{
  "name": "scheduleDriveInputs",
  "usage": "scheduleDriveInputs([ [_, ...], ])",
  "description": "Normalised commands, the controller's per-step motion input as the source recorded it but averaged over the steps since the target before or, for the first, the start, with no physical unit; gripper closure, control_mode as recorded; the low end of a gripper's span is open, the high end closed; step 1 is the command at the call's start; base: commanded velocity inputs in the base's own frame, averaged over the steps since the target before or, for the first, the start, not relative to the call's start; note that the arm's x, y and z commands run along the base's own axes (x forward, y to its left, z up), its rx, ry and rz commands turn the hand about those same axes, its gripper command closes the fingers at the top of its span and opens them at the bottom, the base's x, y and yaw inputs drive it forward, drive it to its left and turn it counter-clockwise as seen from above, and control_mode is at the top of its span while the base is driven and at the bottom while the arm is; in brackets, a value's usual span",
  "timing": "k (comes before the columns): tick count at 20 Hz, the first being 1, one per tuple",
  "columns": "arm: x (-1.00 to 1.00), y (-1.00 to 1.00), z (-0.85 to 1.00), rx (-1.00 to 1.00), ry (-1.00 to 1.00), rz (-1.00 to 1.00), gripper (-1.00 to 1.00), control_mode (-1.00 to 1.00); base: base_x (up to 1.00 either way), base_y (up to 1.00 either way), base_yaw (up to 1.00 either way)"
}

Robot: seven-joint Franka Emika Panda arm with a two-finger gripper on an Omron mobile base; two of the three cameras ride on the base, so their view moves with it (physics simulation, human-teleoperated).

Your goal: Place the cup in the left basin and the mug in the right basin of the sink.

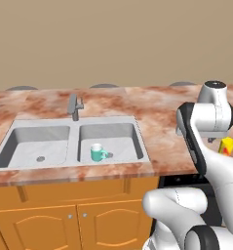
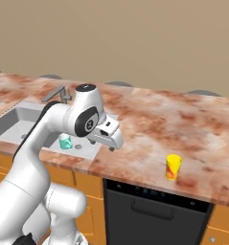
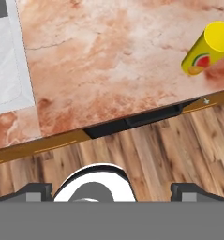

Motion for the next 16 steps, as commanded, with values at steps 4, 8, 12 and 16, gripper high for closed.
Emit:
scheduleDriveInputs([
  [4, 0.00, 0.00, 0.00, 0.00, 0.00, 0.00, -1.00, 1.00, 0.23, 0.29, 0.00],
  [8, 0.00, 0.00, 0.00, 0.00, 0.00, 0.00, -1.00, 1.00, 0.25, 0.28, 0.00],
  [12, 0.00, 0.00, 0.00, 0.00, 0.00, 0.00, -1.00, 1.00, 0.34, 0.30, 0.00],
  [16, 0.00, 0.00, 0.00, 0.00, 0.00, 0.00, -1.00, 1.00, 0.37, 0.24, 0.00],
])
